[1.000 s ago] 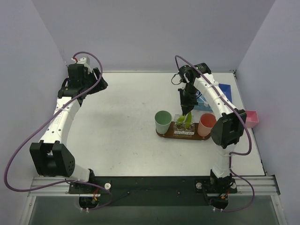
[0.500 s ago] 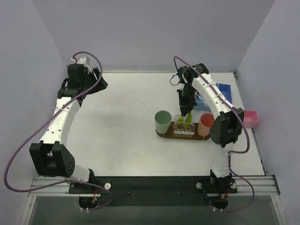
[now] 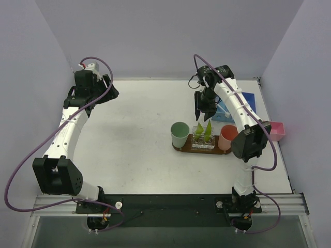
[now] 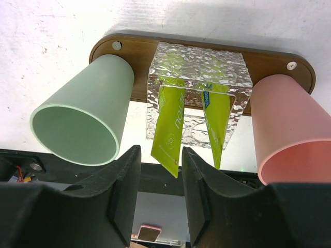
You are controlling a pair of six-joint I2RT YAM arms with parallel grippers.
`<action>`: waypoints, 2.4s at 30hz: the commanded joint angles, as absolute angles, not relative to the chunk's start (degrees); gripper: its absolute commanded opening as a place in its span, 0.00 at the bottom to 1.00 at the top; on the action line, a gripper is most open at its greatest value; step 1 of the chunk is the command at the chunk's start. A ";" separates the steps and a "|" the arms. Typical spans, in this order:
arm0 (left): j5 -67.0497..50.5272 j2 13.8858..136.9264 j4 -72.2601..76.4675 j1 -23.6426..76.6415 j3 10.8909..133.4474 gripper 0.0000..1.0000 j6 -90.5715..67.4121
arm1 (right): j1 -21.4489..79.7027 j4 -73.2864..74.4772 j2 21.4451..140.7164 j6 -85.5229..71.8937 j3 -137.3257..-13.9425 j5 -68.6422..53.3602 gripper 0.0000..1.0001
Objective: Prepare toiletry sets of a toothbrush and toothpaste on the tray
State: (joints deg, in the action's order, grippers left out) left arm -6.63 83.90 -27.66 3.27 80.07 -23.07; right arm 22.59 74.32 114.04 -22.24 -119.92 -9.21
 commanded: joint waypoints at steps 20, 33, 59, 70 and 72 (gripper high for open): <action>-6.50 81.74 -26.02 3.16 80.59 0.69 -22.76 | 17.67 77.79 105.03 -22.67 -125.25 -4.23 0.36; -6.33 82.00 -26.45 3.16 82.88 0.68 -22.50 | 9.49 61.97 109.49 -22.68 -116.01 2.81 0.31; -6.59 83.32 -27.42 3.16 85.17 0.69 -22.68 | 7.29 52.03 124.36 -18.81 -116.72 1.41 0.28; -6.77 83.32 -27.42 3.25 84.90 0.69 -22.94 | 7.29 51.07 124.89 -18.54 -116.63 0.44 0.28; -6.77 83.32 -27.33 3.25 84.81 0.69 -23.03 | 7.30 51.06 125.33 -18.55 -116.72 0.53 0.29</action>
State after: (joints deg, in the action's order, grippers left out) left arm -6.61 83.90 -28.14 3.29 82.43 -23.24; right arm 7.44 50.24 123.66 -19.20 -116.22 0.56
